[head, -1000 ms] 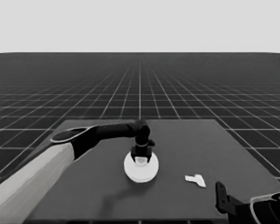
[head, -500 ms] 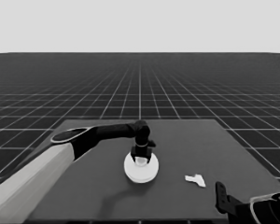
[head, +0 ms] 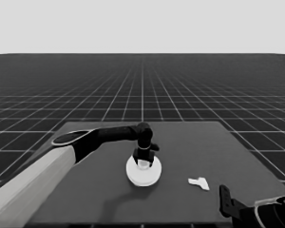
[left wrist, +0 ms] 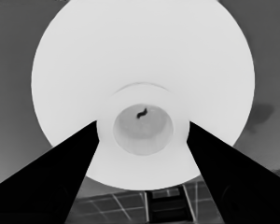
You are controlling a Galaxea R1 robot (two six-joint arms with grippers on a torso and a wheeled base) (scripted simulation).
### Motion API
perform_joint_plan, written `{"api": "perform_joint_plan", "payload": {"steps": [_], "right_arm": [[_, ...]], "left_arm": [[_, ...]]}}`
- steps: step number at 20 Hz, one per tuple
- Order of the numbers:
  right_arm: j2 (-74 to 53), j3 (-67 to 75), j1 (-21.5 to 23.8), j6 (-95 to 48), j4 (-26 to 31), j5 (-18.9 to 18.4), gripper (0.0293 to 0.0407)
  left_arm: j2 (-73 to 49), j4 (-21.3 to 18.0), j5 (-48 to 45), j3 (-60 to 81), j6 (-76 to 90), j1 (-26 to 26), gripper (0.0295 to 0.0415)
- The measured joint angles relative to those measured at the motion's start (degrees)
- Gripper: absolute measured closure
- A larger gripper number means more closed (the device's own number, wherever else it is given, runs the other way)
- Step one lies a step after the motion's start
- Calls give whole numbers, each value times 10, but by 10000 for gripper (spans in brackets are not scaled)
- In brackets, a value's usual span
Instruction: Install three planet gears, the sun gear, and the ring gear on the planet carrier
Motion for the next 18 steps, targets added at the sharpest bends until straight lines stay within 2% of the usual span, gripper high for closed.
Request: {"api": "perform_joint_plan", "payload": {"steps": [18], "right_arm": [[0, 0, 0, 0, 0, 0, 315]], "left_arm": [[0, 0, 0, 0, 90, 0, 362]]}}
